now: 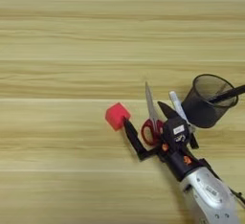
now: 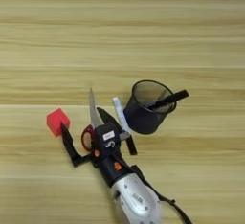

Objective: Move the objects on the table

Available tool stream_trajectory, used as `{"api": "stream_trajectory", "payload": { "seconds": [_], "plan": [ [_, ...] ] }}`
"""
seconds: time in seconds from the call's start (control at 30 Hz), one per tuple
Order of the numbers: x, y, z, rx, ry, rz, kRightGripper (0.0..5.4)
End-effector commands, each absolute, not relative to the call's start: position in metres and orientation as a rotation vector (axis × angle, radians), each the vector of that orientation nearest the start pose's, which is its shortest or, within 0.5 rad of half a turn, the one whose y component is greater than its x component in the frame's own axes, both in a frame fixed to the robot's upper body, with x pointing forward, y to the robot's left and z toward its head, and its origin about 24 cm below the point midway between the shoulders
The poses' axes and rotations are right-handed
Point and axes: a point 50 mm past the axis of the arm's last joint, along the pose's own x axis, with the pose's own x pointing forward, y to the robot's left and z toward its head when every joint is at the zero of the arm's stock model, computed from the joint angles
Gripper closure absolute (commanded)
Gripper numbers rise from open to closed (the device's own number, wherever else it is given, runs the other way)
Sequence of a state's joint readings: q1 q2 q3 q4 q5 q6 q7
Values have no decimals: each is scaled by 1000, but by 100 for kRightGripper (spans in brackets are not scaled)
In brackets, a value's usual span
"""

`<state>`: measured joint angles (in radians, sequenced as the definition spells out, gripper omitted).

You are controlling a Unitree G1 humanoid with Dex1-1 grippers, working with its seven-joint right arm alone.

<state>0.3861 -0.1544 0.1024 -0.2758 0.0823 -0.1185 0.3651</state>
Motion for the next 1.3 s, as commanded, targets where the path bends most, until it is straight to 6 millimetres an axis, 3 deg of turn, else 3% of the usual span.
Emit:
{"api": "stream_trajectory", "payload": {
  "seconds": [0.03, 0.47, 1.3],
  "plan": [
    [182, -138, 53, -50, -104, 437, 2],
    [190, -120, 48, -39, -83, 513, 2],
    [209, -112, 32, -7, 17, 564, 2]
  ]
}}
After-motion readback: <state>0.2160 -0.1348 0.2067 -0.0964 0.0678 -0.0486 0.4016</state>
